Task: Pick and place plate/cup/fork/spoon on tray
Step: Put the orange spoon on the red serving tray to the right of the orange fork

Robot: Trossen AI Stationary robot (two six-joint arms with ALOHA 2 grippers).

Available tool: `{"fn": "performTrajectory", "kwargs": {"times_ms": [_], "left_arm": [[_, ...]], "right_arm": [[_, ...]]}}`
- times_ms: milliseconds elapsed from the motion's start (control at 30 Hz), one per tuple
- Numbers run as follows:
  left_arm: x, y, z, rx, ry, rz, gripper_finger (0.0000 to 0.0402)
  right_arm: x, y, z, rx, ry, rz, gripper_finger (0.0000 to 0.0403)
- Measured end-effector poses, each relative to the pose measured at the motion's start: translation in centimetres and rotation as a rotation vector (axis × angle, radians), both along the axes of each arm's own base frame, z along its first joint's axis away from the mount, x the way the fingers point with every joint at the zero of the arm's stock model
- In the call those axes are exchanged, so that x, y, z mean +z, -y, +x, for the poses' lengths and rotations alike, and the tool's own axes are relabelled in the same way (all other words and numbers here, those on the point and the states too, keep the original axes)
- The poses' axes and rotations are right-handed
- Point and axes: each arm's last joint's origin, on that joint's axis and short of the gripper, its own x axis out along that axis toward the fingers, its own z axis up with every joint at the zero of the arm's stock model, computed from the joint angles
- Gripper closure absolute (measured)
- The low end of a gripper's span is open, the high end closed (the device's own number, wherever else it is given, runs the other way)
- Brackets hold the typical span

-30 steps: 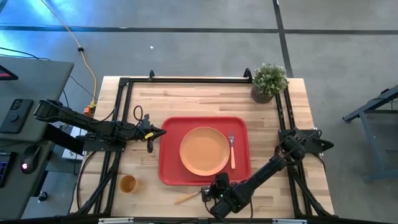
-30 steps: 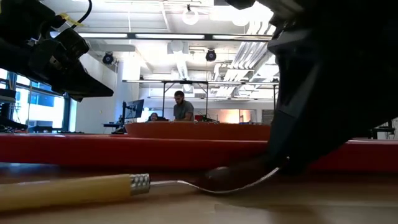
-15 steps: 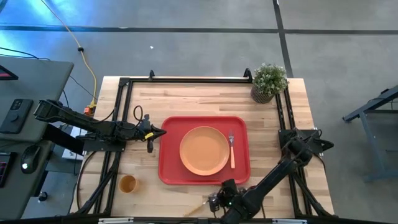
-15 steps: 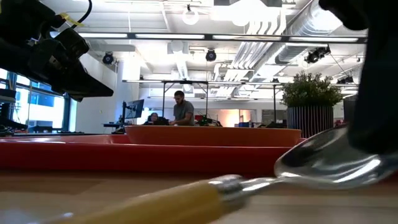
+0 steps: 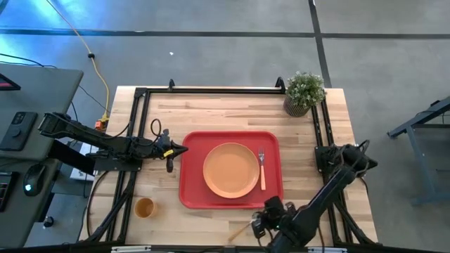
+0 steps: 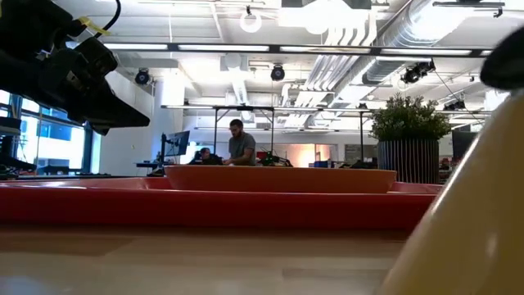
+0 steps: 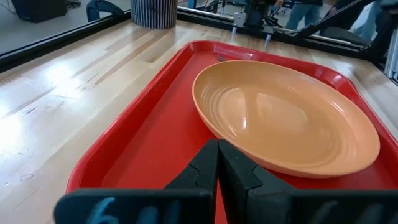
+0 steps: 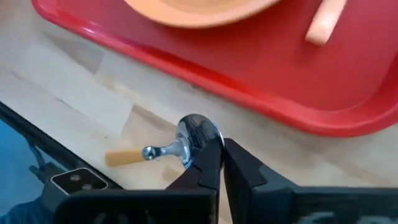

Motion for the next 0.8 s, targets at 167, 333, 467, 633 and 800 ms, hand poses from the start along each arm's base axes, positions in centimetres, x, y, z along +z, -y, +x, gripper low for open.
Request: {"fn": "performTrajectory", "kwargs": {"times_ms": [167, 333, 467, 633, 800], "left_arm": [[0.0, 0.0, 0.0, 0.001, 0.002, -0.001, 0.0401], [0.0, 0.0, 0.0, 0.004, 0.0, -0.009, 0.0401], [0.0, 0.0, 0.0, 0.006, 0.002, -0.015, 0.0401], [0.0, 0.0, 0.0, 0.007, 0.002, -0.015, 0.0401], [0.0, 0.0, 0.0, 0.005, -0.001, -0.015, 0.0401]], "right_arm": [[1.6, 1.5, -0.7, 0.043, -0.041, -0.069, 0.0401], [2.7, 3.8, -1.1, 0.052, -0.18, -0.12, 0.0402], [3.7, 5.9, -0.7, 0.082, -0.261, -0.148, 0.0402], [4.8, 9.1, 0.6, 0.181, -0.361, -0.13, 0.0402], [5.4, 13.1, 2.4, 0.354, -0.478, -0.039, 0.0402]]}}
